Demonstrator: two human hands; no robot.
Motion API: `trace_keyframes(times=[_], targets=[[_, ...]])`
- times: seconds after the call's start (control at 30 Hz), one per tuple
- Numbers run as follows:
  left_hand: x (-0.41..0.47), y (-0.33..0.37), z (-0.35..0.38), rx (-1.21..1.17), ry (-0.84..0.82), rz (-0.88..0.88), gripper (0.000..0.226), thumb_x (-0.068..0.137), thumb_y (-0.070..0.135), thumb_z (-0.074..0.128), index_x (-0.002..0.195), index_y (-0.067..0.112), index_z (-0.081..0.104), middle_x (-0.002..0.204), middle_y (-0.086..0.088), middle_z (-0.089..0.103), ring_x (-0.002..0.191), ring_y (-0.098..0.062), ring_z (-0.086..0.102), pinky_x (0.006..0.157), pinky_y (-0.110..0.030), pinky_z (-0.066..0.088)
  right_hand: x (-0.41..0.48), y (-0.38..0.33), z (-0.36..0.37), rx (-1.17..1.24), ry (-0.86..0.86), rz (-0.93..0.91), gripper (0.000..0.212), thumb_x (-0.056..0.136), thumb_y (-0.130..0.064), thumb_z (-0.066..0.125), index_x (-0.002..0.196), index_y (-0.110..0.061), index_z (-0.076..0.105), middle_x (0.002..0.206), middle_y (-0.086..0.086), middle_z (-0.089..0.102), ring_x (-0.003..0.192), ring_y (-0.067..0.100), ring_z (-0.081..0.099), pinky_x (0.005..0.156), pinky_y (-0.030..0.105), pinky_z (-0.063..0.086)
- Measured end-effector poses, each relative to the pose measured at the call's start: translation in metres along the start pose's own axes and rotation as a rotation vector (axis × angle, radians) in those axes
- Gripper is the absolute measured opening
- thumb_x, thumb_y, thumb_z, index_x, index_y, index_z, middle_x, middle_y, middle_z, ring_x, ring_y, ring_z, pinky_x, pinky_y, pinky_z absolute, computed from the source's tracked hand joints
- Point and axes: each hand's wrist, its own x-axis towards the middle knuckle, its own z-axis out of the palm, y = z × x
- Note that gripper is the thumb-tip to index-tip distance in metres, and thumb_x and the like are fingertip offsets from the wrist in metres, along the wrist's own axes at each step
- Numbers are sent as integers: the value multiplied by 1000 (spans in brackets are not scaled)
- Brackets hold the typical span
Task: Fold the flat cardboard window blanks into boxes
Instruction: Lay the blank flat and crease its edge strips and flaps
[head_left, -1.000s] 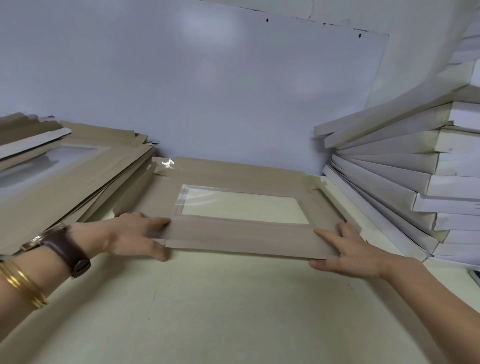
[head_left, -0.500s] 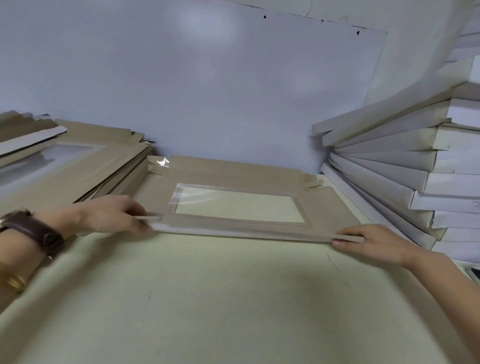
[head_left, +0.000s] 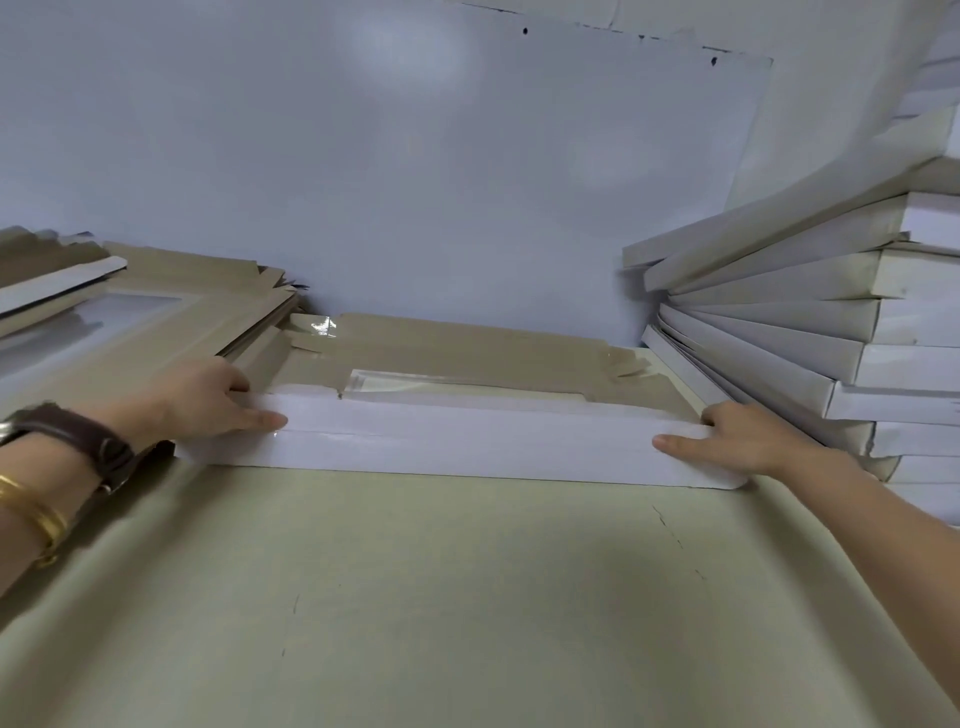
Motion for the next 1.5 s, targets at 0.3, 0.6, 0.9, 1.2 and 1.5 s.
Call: trace_keyframes(times=[0.3, 0.6, 0.9, 1.2, 1.5], targets=[[-2, 4, 20, -17, 145, -66, 42, 73, 55, 73, 73, 18, 53, 74, -1, 56, 74, -22, 53, 57, -30, 36, 9, -12, 24, -260, 154, 65, 79, 58, -92, 46, 103, -28, 53, 105, -3, 60, 93, 22, 53, 64, 31, 37], [-17, 14, 42, 48, 246, 11, 53, 77, 36, 71, 120, 16, 47, 125, -10, 44, 108, -33, 50, 88, -42, 42, -1, -19, 37, -347, 290, 44, 89, 69, -80, 54, 141, -32, 32, 139, 1, 46, 127, 29, 38, 97, 42, 35], [-27, 80, 62, 126, 37, 330, 32, 85, 2, 38, 106, 7, 60, 117, -7, 53, 116, -27, 50, 96, -38, 41, -26, -95, 66, -249, 296, -348, 59, 78, -3, 50, 134, -22, 46, 143, 2, 35, 131, 24, 27, 102, 32, 27], [-24, 126, 94, 195, -195, 223, 57, 92, 63, 7, 147, 51, -1, 160, 16, -2, 147, -32, -11, 101, -76, 3, -63, -216, 99, 111, -138, -574, 68, 100, -55, 14, 155, -15, 10, 163, 0, 3, 149, 13, -4, 121, 37, -3], [-22, 113, 94, 116, -143, 137, 56, 93, 64, 5, 147, 53, -1, 161, 16, -5, 148, -27, -11, 111, -64, -2, -34, -164, 97, 63, -198, -421, 83, 93, -68, 9, 155, -14, -2, 162, -1, -9, 148, 11, -10, 120, 32, -5]])
